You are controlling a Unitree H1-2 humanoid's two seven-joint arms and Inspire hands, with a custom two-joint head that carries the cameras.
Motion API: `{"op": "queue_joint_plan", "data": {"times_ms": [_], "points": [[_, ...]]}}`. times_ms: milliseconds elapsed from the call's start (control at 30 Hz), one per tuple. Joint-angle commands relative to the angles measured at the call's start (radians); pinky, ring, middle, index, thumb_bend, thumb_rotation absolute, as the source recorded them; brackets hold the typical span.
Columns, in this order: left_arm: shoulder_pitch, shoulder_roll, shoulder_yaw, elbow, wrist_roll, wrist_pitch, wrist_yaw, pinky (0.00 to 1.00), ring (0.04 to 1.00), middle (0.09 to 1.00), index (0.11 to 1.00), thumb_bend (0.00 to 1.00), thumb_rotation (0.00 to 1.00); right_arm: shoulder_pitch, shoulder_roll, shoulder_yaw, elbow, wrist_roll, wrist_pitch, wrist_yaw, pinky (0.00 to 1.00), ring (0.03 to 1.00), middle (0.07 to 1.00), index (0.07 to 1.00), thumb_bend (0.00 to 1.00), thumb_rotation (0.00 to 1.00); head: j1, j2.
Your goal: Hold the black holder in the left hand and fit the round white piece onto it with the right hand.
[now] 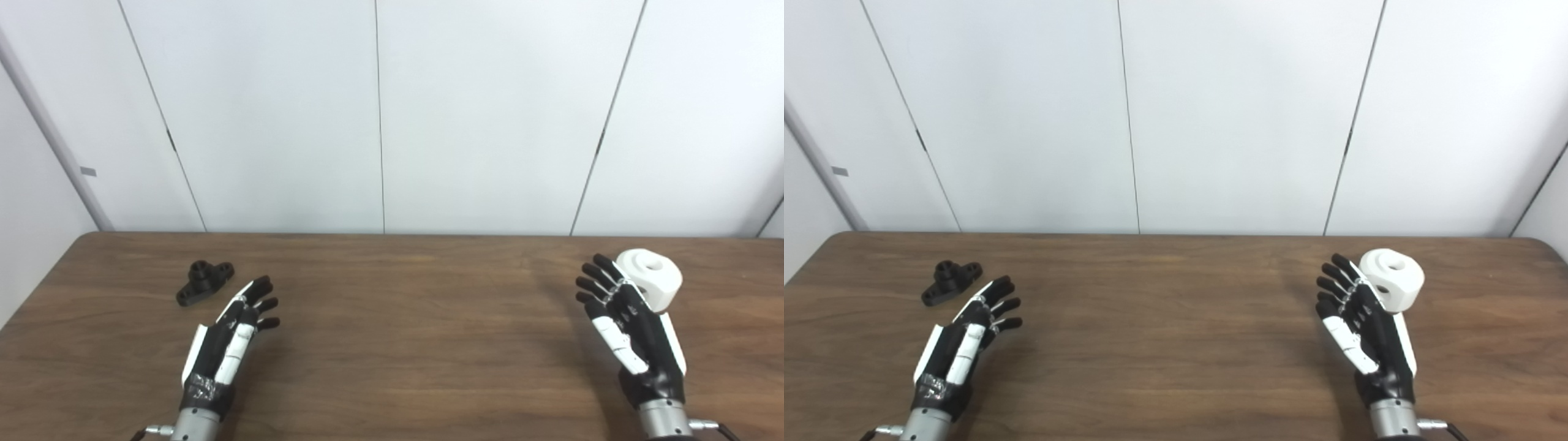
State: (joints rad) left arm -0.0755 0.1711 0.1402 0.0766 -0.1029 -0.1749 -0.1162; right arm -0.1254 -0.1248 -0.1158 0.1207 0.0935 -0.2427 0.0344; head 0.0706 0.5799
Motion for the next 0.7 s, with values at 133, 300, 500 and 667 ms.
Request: {"op": "queue_joint_plan", "data": {"times_ms": [133, 300, 500, 667], "points": [[0.026, -0.009, -0.005, 0.009, -0.003, -0.016, 0.006, 0.75, 0.852, 0.898, 0.896, 0.71, 0.83, 0.049, 0.01, 0.003, 0.041, -0.005, -0.009, -0.004, 0.77, 0.809, 0.845, 0.864, 0.57, 0.58, 0.007, 0.0], [0.024, -0.009, -0.005, 0.016, -0.006, -0.025, 0.004, 0.75, 0.851, 0.903, 0.9, 0.72, 0.82, 0.05, 0.009, 0.002, 0.044, -0.012, -0.011, -0.005, 0.77, 0.809, 0.842, 0.865, 0.57, 0.59, 0.011, -0.004], [0.023, -0.012, -0.006, 0.023, -0.008, -0.03, 0.002, 0.75, 0.856, 0.904, 0.899, 0.76, 0.82, 0.048, 0.007, 0.001, 0.054, -0.006, -0.02, 0.0, 0.78, 0.816, 0.846, 0.869, 0.55, 0.58, 0.02, -0.01], [0.022, -0.014, -0.007, 0.024, -0.005, -0.033, 0.002, 0.74, 0.852, 0.902, 0.896, 0.77, 0.81, 0.047, 0.007, -0.002, 0.063, 0.004, -0.031, 0.004, 0.77, 0.807, 0.838, 0.866, 0.55, 0.57, 0.019, -0.009]]}}
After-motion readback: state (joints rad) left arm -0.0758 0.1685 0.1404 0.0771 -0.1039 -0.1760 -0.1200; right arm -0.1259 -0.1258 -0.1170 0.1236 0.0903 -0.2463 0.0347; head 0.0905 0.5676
